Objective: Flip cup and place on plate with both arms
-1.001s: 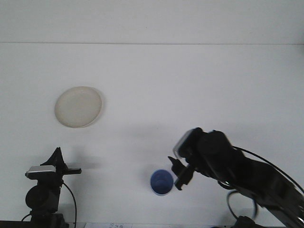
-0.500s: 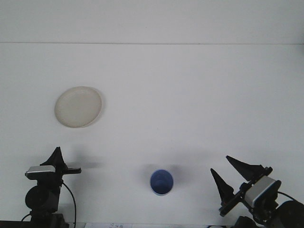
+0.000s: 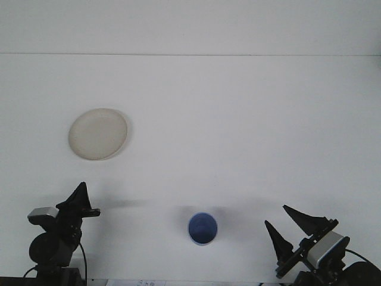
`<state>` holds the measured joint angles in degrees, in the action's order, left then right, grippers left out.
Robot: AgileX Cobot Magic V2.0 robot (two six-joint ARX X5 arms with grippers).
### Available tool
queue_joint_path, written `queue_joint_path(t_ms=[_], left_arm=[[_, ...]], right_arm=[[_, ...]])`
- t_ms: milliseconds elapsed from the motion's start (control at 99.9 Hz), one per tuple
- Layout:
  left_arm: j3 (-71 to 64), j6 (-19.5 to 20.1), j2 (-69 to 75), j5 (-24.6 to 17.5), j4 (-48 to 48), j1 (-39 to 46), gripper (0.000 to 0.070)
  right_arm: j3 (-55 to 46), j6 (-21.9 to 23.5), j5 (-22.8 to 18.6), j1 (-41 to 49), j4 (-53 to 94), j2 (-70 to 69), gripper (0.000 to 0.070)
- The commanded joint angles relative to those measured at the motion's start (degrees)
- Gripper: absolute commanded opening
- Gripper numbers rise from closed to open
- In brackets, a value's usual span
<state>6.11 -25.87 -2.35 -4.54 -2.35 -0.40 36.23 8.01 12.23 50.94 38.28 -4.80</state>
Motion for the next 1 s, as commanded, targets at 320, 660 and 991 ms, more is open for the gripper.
queue_joint_path(t_ms=[320, 660, 991], left_arm=[[37.2, 13.1, -29.1, -24.5, 24.1, -2.7, 0.0198], [54.2, 22.2, -52.7, -29.8, 40.5, -25.2, 0.043], [60.1, 22.2, -71.1, -11.3, 40.1, -46.3, 0.048]], right_arm=[[0.2, 0.8, 0.3, 0.6, -0.1, 0.2, 0.0417], [0.2, 0.7, 1.4, 0.6, -0.1, 0.2, 0.0417], [0.1, 0.8, 1.3, 0.6, -0.1, 0.2, 0.0416]])
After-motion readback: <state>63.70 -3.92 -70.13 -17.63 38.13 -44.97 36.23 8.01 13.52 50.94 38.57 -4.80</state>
